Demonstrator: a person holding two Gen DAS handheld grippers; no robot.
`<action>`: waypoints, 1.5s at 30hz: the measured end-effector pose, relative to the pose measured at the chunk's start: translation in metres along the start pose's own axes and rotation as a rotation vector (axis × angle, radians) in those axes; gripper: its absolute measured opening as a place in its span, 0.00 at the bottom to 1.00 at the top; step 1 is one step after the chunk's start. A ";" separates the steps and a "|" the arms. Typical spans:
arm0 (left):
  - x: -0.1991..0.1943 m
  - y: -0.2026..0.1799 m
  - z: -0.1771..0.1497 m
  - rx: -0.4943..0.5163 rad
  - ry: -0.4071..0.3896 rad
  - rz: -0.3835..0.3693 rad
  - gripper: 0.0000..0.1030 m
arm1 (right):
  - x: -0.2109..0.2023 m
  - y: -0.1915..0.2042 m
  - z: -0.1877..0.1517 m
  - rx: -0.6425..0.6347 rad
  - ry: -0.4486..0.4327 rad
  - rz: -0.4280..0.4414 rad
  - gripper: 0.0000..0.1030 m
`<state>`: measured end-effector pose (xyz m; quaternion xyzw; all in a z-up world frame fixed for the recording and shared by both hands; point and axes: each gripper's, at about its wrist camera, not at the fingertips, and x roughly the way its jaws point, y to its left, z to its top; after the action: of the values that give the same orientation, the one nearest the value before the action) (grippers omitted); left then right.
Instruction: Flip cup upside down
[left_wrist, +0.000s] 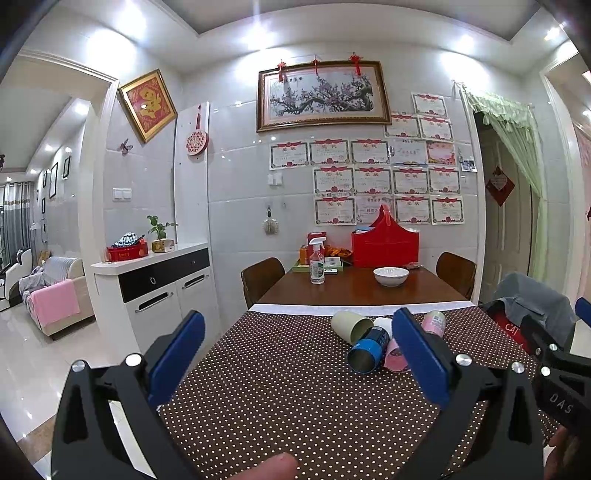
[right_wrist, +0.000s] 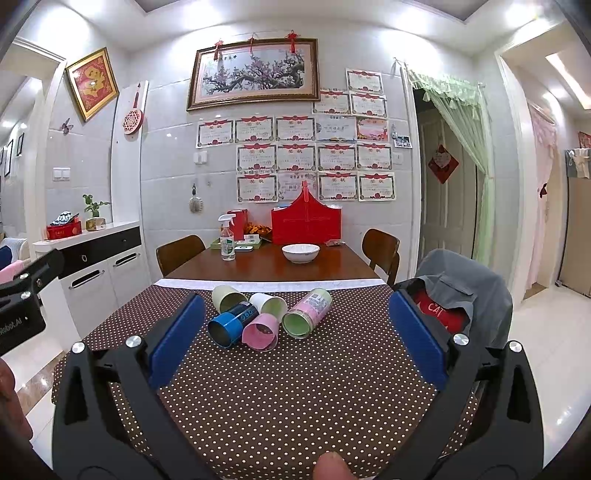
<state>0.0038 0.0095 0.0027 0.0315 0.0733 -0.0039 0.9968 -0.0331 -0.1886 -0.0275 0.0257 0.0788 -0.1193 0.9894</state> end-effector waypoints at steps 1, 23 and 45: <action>0.000 0.000 0.000 0.000 -0.001 0.000 0.96 | 0.000 0.000 0.001 -0.001 0.000 -0.001 0.95; 0.000 0.007 -0.002 -0.032 -0.006 -0.003 0.96 | 0.001 0.001 0.005 -0.013 -0.006 -0.001 0.95; 0.007 0.007 -0.010 -0.059 0.015 -0.042 0.96 | 0.001 -0.001 0.013 -0.009 -0.031 0.006 0.95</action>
<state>0.0090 0.0169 -0.0080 0.0008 0.0816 -0.0224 0.9964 -0.0305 -0.1912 -0.0150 0.0198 0.0640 -0.1163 0.9910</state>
